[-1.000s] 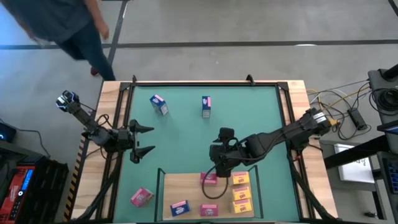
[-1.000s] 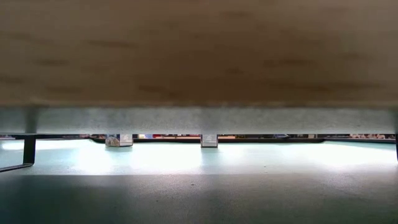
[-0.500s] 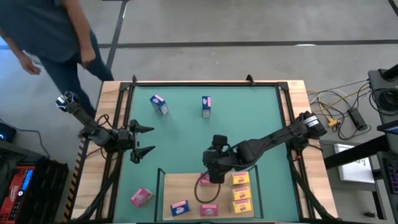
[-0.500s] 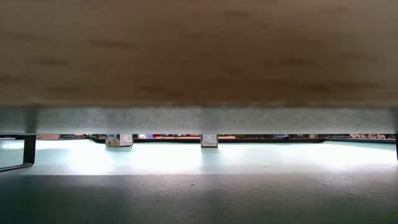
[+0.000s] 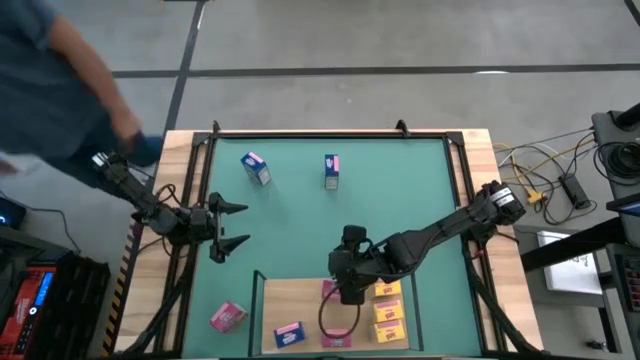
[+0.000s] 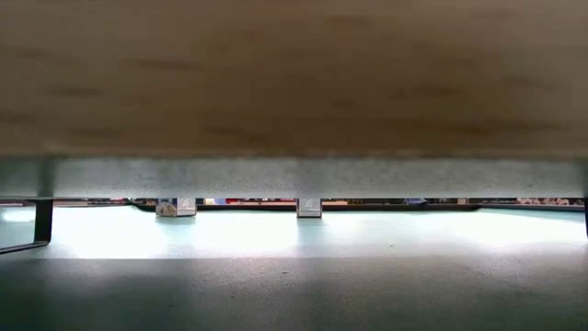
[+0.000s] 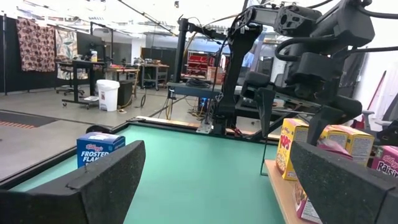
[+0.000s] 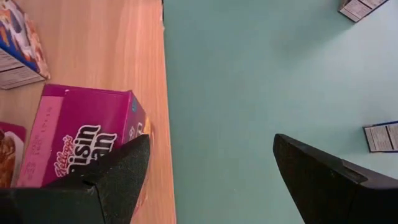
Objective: Stack cereal on shelf
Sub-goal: Put the right violet cereal box on the shelf aligned with the other violet cereal box
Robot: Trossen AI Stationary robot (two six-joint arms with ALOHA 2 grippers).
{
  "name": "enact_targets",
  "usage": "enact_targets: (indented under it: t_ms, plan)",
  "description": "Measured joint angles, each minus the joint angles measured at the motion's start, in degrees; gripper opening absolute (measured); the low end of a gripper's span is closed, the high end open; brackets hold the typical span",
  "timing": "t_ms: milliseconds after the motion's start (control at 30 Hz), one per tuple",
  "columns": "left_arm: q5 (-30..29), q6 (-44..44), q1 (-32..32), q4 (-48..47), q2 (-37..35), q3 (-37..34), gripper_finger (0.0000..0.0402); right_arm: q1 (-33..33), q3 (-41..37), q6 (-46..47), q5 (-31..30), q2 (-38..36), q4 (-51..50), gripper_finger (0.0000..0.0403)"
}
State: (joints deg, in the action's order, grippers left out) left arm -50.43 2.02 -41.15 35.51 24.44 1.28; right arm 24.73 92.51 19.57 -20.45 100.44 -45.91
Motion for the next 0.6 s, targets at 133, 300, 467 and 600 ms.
enact_targets:
  t_ms: [133, 300, 467, 600]
  plan:
    - [0.00, 0.00, 0.00, 0.00, -0.01, 0.00, 0.0384, 0.29, 0.00, -0.04, 0.06, 0.00, 0.00, 0.0327]
    - [-0.01, -0.01, 0.00, 0.00, 0.01, 0.00, 0.0384, 0.06, 0.00, -1.75, -0.08, -0.56, -0.25, 0.0328]
    - [-0.02, -0.02, 0.00, 0.00, 0.01, 0.00, 0.0384, -0.13, 0.02, -7.57, -0.07, -2.59, -1.22, 0.0327]
    - [0.00, 0.00, 0.00, -0.02, 0.21, -0.01, 0.0384, 0.04, 0.02, -10.12, 0.08, -4.21, -1.26, 0.0328]
